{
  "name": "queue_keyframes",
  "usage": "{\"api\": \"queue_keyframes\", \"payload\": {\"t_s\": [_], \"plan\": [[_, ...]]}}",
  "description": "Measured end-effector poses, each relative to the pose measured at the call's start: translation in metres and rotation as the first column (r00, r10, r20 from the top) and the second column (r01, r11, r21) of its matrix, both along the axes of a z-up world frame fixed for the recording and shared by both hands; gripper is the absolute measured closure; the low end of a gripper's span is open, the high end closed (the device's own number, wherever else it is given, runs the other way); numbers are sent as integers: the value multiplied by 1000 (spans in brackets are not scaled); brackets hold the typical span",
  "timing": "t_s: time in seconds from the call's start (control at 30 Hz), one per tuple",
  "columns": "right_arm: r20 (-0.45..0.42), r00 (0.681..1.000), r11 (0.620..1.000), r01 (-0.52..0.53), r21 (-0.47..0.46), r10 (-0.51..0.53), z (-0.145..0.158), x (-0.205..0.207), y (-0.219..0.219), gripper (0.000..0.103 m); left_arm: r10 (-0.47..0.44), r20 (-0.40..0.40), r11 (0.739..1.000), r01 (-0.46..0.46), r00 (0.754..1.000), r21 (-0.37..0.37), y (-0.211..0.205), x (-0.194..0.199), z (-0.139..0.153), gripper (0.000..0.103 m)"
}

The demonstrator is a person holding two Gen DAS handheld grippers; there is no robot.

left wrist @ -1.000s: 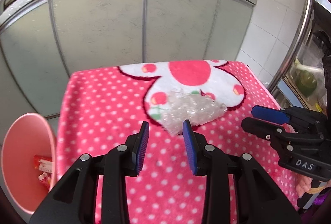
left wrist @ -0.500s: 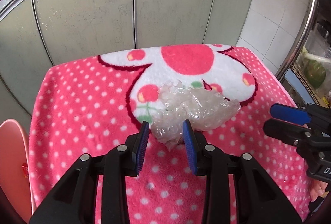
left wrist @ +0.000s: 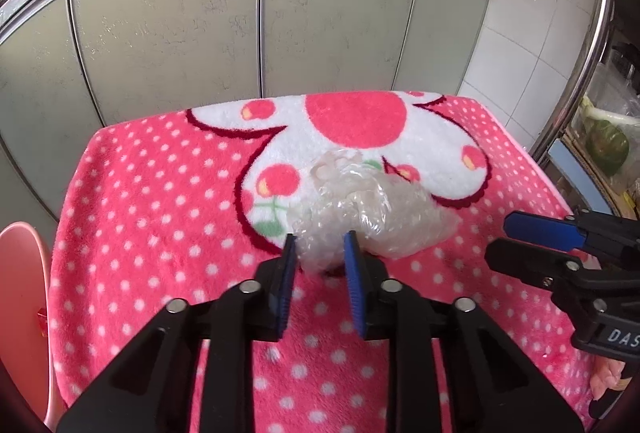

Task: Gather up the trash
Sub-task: 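Close the left tool on the clear plastic wrap, then carry the plastic wrap in the left tool to the pink bucket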

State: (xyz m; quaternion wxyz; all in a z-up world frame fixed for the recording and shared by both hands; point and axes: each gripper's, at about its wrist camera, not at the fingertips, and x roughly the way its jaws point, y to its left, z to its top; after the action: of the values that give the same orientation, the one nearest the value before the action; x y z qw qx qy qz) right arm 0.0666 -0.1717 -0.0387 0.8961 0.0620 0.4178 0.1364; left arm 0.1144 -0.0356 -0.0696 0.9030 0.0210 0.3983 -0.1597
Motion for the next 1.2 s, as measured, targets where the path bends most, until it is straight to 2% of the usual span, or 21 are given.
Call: {"api": "queue_keyframes", "payload": {"t_s": [0.03,0.17,0.63,0.83,1.2], "plan": [[2,1000,1000,0,0,0,1,-1,0,67,0,3,1000,0,1000,-2,0,-2,2,91],[17,1000,1000,-4,1,4,6,-5,0,67,0,30,1000,0,1000,-6,-1,-12,12,93],[46,996,997,-77,-16,78,17,-19,27,67,98,135,994,-104,986,39,18,-51,57,93],[56,991,992,-120,-33,121,21,-24,43,67,149,145,987,-156,978,38,30,-64,66,93],[78,983,984,-161,-80,167,28,-29,63,67,182,159,982,-189,970,27,42,-79,73,93]]}}
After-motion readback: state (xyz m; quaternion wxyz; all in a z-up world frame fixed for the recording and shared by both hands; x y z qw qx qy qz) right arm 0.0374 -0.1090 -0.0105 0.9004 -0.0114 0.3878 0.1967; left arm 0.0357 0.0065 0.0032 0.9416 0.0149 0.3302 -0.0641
